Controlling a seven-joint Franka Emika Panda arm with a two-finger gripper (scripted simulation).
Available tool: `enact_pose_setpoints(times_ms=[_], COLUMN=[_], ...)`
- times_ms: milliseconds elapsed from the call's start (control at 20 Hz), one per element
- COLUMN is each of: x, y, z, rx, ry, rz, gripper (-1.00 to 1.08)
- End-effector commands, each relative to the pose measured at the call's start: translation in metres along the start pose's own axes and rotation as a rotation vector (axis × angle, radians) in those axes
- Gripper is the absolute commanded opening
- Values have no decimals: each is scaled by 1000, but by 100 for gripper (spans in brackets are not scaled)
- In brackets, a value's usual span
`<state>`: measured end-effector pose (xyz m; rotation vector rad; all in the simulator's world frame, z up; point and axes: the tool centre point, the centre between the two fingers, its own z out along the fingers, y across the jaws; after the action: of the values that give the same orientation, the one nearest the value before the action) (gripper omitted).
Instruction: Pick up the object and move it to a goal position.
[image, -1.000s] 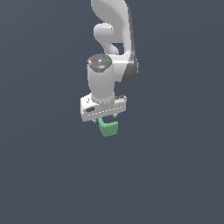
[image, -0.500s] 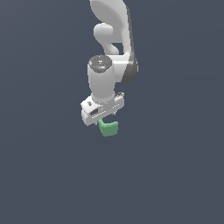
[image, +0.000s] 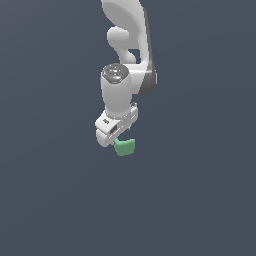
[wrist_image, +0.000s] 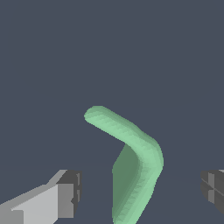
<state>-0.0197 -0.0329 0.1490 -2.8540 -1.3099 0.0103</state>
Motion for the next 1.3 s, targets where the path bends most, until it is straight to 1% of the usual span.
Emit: enact_pose_setpoints(times_ms=[0,250,550,750,1000,1250], x=[0,0,0,0,0,0], y=[-1,-2,-2,-3,-3,-3], z=[1,2,3,3,5,21], rx=[-1,-3,-4,-5,-5,-4], ry=[1,3,4,5,5,5], rz=[-66,-168,-244,-266,-265,-267], gripper=[100,100,100,100,100,100])
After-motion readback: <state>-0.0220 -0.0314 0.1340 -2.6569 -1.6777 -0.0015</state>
